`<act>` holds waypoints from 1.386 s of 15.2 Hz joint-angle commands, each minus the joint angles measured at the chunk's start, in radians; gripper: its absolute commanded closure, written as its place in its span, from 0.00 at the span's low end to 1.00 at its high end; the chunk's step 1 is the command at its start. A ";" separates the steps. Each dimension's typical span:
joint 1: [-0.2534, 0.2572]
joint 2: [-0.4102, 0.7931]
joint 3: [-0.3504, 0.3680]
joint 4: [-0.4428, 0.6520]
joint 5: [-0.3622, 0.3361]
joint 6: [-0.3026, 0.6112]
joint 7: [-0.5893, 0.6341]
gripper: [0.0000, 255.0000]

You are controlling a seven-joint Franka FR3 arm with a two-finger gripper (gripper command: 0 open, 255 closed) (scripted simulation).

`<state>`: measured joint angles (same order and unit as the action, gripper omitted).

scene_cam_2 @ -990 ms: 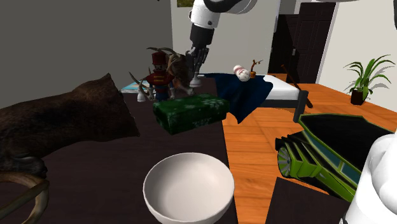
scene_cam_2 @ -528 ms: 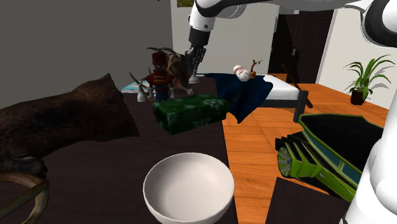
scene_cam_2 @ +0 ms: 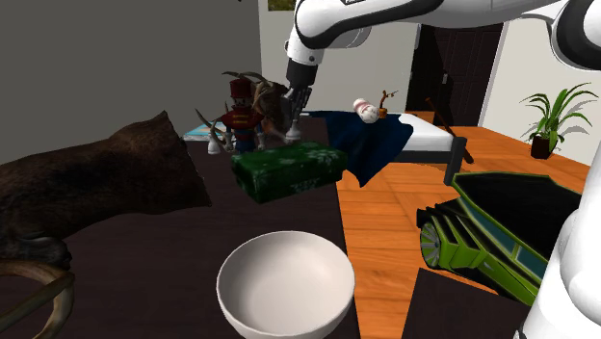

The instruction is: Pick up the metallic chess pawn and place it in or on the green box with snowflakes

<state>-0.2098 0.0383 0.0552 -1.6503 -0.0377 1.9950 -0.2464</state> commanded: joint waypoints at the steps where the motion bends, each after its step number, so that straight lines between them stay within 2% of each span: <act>1: -0.001 -0.001 -0.001 -0.032 0.000 0.032 0.000 1.00; 6: -0.001 -0.004 -0.001 -0.105 -0.001 0.101 0.002 1.00; 14: -0.001 -0.004 -0.001 -0.105 -0.001 0.101 0.002 1.00; 15: -0.001 -0.004 -0.001 -0.105 -0.001 0.101 0.002 0.00; 20: -0.001 -0.004 -0.001 -0.105 -0.001 0.101 0.002 0.00; 21: -0.001 -0.016 -0.001 -0.088 0.000 0.072 0.001 0.00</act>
<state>-0.2104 0.0300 0.0547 -1.7430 -0.0385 2.0802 -0.2439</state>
